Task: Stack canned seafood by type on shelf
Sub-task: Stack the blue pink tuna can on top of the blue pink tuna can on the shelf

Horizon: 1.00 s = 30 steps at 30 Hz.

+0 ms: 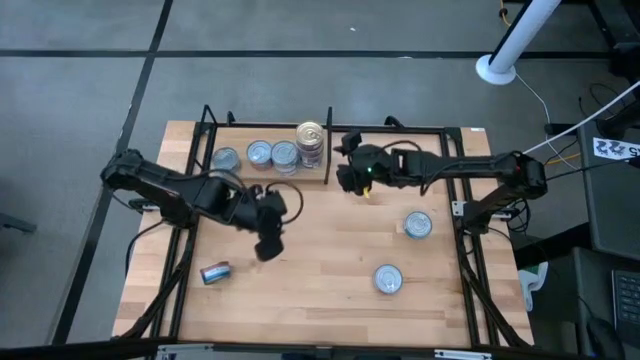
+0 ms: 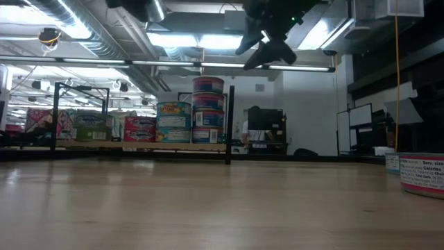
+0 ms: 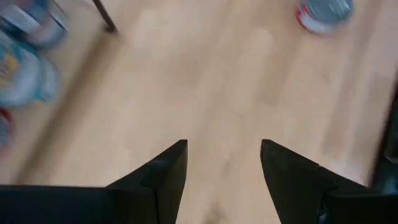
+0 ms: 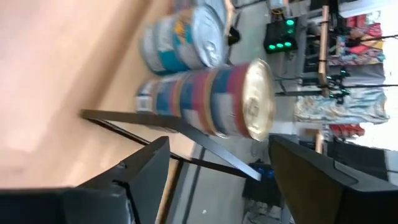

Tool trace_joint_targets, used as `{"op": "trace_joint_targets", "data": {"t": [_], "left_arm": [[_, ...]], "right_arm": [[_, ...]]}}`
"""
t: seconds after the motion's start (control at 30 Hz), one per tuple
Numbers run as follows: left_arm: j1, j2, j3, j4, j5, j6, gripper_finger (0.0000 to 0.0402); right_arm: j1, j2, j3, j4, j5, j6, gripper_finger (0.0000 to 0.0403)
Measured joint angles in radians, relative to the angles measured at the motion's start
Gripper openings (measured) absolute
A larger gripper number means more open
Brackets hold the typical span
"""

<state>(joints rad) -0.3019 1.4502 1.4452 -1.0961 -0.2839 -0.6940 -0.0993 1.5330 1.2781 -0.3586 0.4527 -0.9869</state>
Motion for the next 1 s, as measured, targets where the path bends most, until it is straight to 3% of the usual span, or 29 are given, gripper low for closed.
{"op": "trace_joint_targets", "data": {"t": [0.33,0.63,0.87,1.0], "left_arm": [[-0.078,0.000,0.000,-0.024,0.043,-0.136,0.0202],[-0.050,0.004,-0.001,-0.104,0.044,-0.287,0.0250],[-0.077,0.005,-0.002,-0.183,0.227,-0.308,0.0264],[-0.157,0.005,-0.036,-0.180,0.258,-0.339,0.0265]], "right_arm": [[0.090,0.001,0.000,-0.035,0.000,0.099,0.0273],[0.148,0.001,0.000,-0.049,0.002,0.148,0.0273],[0.167,0.001,0.000,-0.153,0.001,0.212,0.0273],[0.164,0.001,0.000,-0.208,0.001,0.259,0.0273]]}}
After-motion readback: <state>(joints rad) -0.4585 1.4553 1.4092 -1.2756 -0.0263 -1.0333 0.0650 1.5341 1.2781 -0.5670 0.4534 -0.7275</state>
